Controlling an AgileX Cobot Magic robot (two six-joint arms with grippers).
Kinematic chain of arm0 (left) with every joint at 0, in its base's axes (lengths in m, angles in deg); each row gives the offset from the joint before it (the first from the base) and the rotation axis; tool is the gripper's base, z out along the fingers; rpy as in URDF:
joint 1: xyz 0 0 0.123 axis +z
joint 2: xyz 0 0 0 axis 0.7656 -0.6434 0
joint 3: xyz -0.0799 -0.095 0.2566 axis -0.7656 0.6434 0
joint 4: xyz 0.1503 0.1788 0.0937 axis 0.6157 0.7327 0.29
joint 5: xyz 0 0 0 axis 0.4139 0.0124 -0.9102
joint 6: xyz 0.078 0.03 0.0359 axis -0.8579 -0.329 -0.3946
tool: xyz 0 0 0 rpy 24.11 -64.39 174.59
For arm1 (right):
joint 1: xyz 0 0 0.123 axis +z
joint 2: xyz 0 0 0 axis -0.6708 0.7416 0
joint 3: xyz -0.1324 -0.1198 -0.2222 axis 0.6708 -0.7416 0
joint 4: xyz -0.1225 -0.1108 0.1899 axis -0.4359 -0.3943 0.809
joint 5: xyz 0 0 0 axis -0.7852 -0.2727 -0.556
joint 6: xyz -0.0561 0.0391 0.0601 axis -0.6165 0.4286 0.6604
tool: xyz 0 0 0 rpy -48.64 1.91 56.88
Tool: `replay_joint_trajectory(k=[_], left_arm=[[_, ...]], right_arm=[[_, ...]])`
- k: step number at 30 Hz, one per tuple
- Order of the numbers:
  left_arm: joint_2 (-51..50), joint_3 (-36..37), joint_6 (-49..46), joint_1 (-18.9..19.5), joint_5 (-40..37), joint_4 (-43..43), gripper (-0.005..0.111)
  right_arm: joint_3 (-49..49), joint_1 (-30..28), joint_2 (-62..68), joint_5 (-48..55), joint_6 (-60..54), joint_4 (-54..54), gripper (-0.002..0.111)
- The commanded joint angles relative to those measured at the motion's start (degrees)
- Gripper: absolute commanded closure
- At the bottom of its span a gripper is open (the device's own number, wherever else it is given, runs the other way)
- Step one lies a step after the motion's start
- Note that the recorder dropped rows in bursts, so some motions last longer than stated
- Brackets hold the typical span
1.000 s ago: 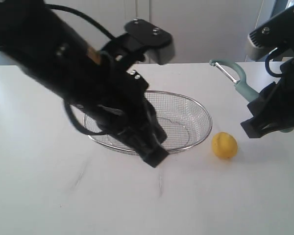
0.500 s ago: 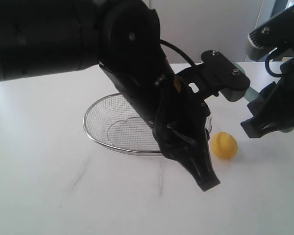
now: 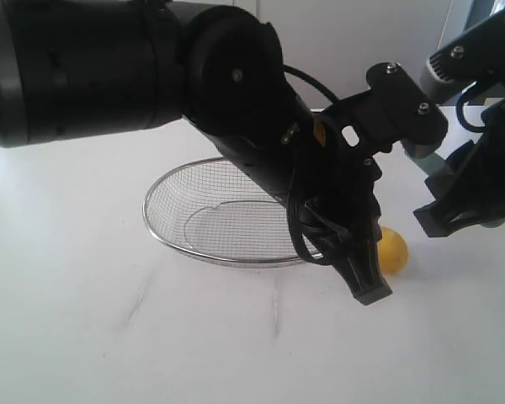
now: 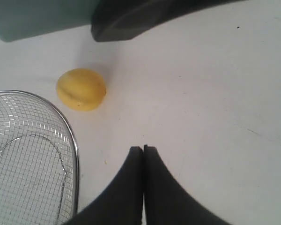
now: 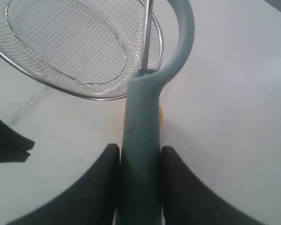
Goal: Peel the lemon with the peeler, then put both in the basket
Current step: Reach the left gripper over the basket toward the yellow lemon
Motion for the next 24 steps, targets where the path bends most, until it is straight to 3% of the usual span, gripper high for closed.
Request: replay_joint_trajectory(k=[1,5,17,24], left_arm=[[-0.83,-0.27,-1.03,-0.27,-0.17,-0.88,0.107],[-2.41,-0.27,-5.39,-0.27,0.05,-0.73,0.099],[-8.59,-0.27,-8.89,-0.27,7.12,-0.73,0.035],[-11.64,-0.27,-9.51,-0.27,11.88,-0.52,0.031]], right_arm=[[-0.02,-0.09,-0.45,-0.29,0.21,-0.9,0.108],[-0.02,-0.09,-0.45,0.1,-0.25,-2.22,0.108],[-0.02,-0.09,-0.45,2.89,0.48,-4.62,0.108],[-0.02,-0.09,-0.45,2.89,0.48,-4.62,0.108]])
